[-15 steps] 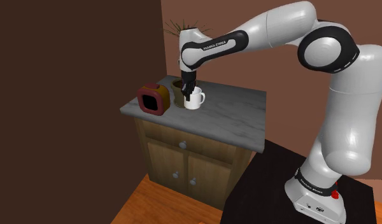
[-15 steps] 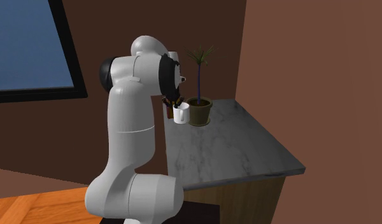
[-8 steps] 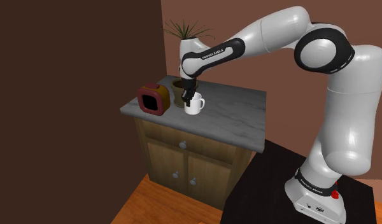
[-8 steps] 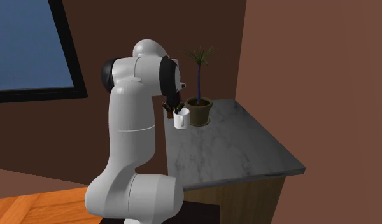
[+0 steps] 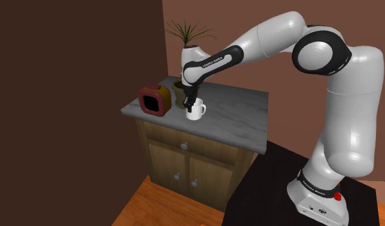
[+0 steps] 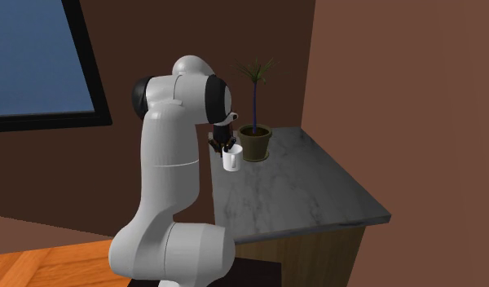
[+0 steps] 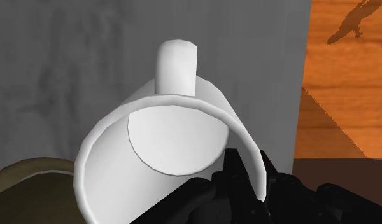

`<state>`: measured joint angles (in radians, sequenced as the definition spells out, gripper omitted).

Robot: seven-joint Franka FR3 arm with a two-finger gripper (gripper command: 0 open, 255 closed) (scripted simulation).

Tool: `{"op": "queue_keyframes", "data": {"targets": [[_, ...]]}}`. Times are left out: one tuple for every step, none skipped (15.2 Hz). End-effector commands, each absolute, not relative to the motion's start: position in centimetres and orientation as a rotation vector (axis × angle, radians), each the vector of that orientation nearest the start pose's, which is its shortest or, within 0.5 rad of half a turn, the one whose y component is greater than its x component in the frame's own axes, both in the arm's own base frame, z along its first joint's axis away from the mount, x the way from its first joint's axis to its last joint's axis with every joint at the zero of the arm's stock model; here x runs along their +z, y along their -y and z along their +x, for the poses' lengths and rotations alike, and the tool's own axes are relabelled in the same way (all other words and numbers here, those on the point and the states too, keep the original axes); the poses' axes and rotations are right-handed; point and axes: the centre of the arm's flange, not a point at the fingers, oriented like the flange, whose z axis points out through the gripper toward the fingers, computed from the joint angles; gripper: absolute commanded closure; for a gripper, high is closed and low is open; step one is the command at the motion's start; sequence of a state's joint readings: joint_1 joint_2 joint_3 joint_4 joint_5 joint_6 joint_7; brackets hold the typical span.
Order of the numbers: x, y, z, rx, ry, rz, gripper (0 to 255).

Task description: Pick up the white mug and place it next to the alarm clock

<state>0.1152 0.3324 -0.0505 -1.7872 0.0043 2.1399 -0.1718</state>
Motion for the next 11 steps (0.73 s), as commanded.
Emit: {"op": "queue_keyframes", "data": {"targets": [[36.91,-4.42,64.05,-0.033,0.373,-3.133,255],[36.91,-4.42,64.05,-0.033,0.373,-3.133,255],[36.91,-4.42,64.05,-0.033,0.373,-3.133,255],[36.91,-4.42,64.05,-0.033,0.373,-3.133,255],[36.91,-4.42,64.05,-0.033,0.373,-3.133,255],[36.91,-4.42,64.05,-0.033,0.373,-3.133,0],[36.91,-4.42,64.06,-0.033,0.373,-3.133,0],[36.91,-4.42,64.05,-0.033,0.373,-3.133,0],[36.91,-4.42,64.05,-0.033,0.373,-3.133,0],[36.91,-4.42,64.05,-0.033,0.373,-3.133,0],[36.91,-4.42,64.05,-0.033,0.373,-3.133,0]]}}
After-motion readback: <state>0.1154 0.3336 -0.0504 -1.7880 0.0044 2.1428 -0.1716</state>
